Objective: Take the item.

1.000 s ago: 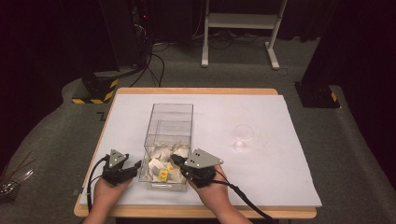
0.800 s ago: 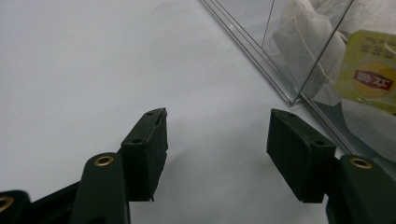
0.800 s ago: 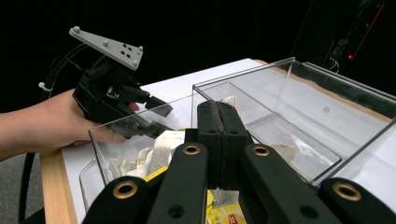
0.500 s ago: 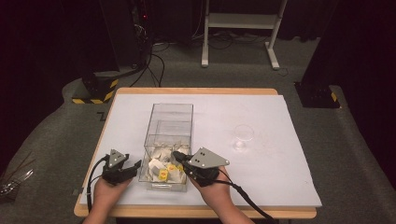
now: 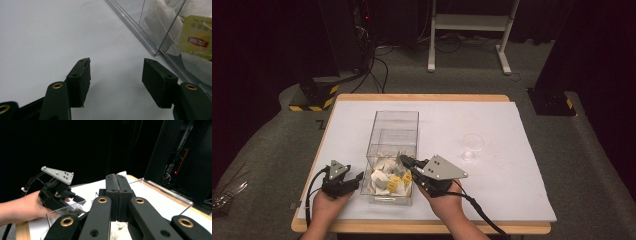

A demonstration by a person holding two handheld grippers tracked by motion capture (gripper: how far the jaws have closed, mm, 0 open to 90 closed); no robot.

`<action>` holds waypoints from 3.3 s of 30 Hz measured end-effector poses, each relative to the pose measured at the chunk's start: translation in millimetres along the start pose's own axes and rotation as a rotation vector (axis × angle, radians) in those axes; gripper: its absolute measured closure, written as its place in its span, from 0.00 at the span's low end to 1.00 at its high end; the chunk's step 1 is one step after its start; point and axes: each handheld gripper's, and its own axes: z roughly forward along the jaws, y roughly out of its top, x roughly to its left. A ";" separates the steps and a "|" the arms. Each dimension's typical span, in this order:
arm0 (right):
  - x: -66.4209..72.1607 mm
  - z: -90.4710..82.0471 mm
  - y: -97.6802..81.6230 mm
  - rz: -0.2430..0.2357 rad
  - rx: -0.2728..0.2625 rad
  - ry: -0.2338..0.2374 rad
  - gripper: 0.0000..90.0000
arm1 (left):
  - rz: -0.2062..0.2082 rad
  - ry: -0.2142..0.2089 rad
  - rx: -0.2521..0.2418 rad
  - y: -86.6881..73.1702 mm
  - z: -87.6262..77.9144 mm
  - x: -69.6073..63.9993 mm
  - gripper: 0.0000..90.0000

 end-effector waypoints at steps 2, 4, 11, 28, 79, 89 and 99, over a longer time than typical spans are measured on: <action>-0.9 -2.1 3.5 -0.007 -0.013 -0.007 1.00 | 0.000 -0.003 0.007 0.3 0.6 0.2 0.44; -2.0 -3.2 5.9 -0.008 -0.023 -0.011 1.00 | 0.002 -0.002 0.004 0.1 0.1 0.2 0.44; -7.2 -8.5 12.7 -0.013 -0.057 -0.029 1.00 | 0.003 -0.004 0.003 0.1 0.1 0.1 0.44; -25.0 -35.6 34.8 0.003 -0.134 -0.087 1.00 | 0.009 -0.006 0.005 0.2 0.4 -0.5 0.44; -94.3 -87.8 10.5 0.025 -0.101 -0.321 1.00 | 0.014 -0.009 0.002 -0.1 -0.2 -0.8 0.44; -110.4 -101.4 14.4 0.038 -0.121 -0.370 1.00 | 0.019 -0.006 0.012 0.4 0.8 -0.8 0.44; -122.4 -110.0 21.3 0.037 -0.129 -0.408 1.00 | 0.017 -0.004 0.007 0.1 0.1 -1.5 0.44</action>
